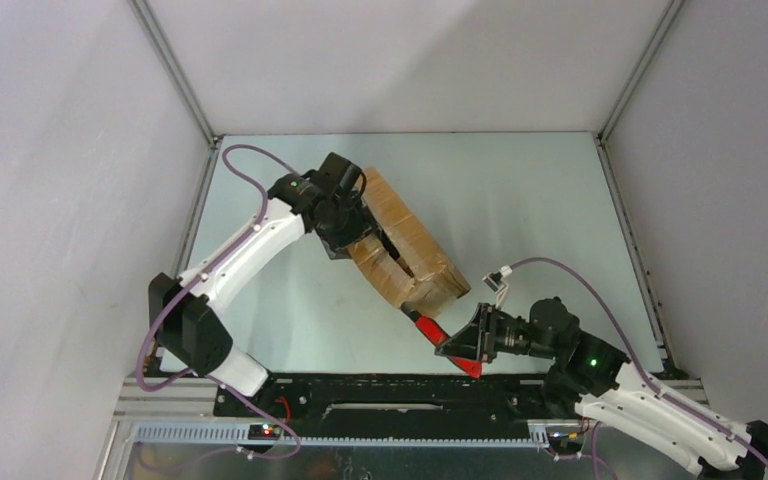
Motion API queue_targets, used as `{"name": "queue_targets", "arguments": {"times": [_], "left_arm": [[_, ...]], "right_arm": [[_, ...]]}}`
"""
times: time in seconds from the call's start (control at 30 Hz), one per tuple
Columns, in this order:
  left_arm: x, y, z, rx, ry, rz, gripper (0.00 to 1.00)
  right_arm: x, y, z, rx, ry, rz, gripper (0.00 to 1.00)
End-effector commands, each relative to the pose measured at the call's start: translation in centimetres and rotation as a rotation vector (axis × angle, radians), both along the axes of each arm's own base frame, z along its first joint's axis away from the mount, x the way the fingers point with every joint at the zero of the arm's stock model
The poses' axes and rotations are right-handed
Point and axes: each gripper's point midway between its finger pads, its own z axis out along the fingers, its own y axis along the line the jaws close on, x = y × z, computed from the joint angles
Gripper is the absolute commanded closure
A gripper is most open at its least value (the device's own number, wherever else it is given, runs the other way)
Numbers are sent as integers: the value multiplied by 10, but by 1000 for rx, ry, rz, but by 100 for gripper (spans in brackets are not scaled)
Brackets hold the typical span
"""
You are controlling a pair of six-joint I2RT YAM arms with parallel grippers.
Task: Unpack the express box
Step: Cut the express box at the center of the board, then place the knife at the center of the board.
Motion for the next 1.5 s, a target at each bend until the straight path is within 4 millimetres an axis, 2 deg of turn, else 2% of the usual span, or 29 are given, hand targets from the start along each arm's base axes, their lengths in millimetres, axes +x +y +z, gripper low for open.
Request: {"name": "queue_targets", "arguments": {"times": [0.0, 0.13, 0.37, 0.5, 0.7, 0.83, 1.0, 1.17, 1.37, 1.47], "left_arm": [[-47, 47, -13, 194, 129, -126, 100], [-47, 42, -3, 144, 79, -160, 100], [-44, 33, 31, 72, -55, -211, 100], [-42, 40, 32, 98, -72, -198, 100], [-37, 37, 37, 83, -102, -191, 100], [-33, 31, 47, 43, -139, -198, 100], [-35, 31, 44, 25, -104, -196, 100], [-33, 32, 38, 7, -63, -177, 100], [-28, 50, 32, 35, -31, -128, 100], [-27, 52, 32, 36, -28, -126, 100]], "right_arm": [[43, -13, 63, 164, -161, -238, 100], [44, -14, 62, 156, -153, -243, 100], [43, -3, 59, 147, -116, -199, 100], [34, 4, 62, 157, -110, -139, 100], [22, 6, 56, 123, -79, -79, 100], [18, 1, 52, 77, -77, -76, 100], [7, 0, 63, 92, -90, -20, 100], [-4, -4, 61, 36, -106, 17, 100], [-11, -15, 42, -61, -92, 22, 100], [-7, -19, 39, -73, -94, -13, 100]]}}
